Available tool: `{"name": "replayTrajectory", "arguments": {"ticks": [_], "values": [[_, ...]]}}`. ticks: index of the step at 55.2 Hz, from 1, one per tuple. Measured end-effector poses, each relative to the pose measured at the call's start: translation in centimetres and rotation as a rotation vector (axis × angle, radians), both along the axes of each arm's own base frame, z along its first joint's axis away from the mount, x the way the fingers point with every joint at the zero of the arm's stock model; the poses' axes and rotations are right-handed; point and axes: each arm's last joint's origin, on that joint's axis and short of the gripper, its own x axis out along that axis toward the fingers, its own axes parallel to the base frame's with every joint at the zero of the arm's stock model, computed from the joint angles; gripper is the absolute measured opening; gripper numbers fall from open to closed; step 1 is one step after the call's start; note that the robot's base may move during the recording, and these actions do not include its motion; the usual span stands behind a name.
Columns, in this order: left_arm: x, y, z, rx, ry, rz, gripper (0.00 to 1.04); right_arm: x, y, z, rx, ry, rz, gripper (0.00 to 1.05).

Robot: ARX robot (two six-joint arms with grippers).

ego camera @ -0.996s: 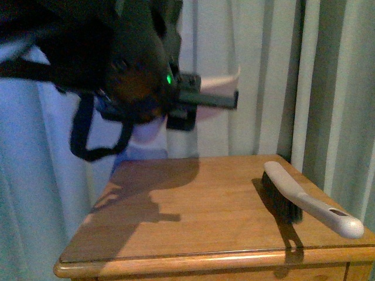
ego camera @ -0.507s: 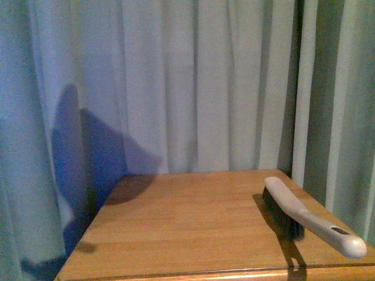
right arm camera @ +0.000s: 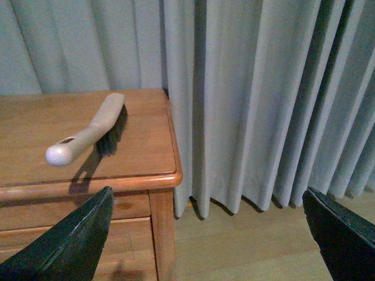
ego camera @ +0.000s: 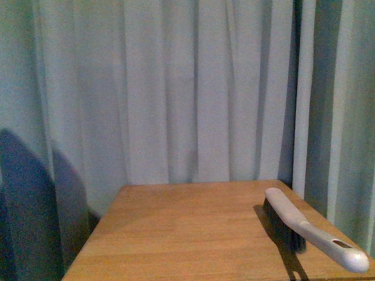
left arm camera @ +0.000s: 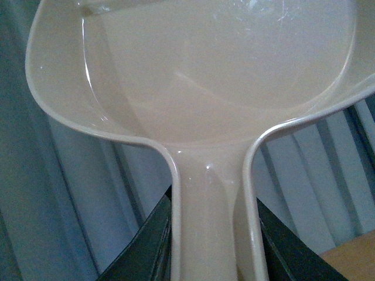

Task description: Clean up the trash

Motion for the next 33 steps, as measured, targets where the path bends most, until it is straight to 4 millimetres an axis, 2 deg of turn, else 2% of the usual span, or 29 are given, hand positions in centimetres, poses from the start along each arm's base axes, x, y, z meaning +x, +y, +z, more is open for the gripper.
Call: {"name": "replayTrajectory", "arguments": {"ticks": [12, 16, 24, 28, 33], "values": [[-1.6, 0.4, -2.0, -0.022, 0.014, -0.009, 0.28, 0.0, 0.0, 0.0, 0.0, 0.0, 0.0, 0.97], [-1.7, 0.4, -2.0, -0.029, 0.011, -0.01, 0.28, 0.0, 0.0, 0.0, 0.0, 0.0, 0.0, 0.97], [-1.7, 0.4, -2.0, -0.032, 0.012, -0.011, 0.28, 0.4, 0.2, -0.3, -0.078, 0.082, -0.246, 0.97], [-1.7, 0.4, -2.0, -0.031, 0.012, -0.011, 0.28, 0.8, 0.3, -0.2, -0.09, 0.14, -0.283, 0.97], [-1.7, 0.4, -2.0, -0.032, 0.013, -0.01, 0.28, 1.7, 0.5, 0.9, -0.074, 0.19, -0.259, 0.97]]}}
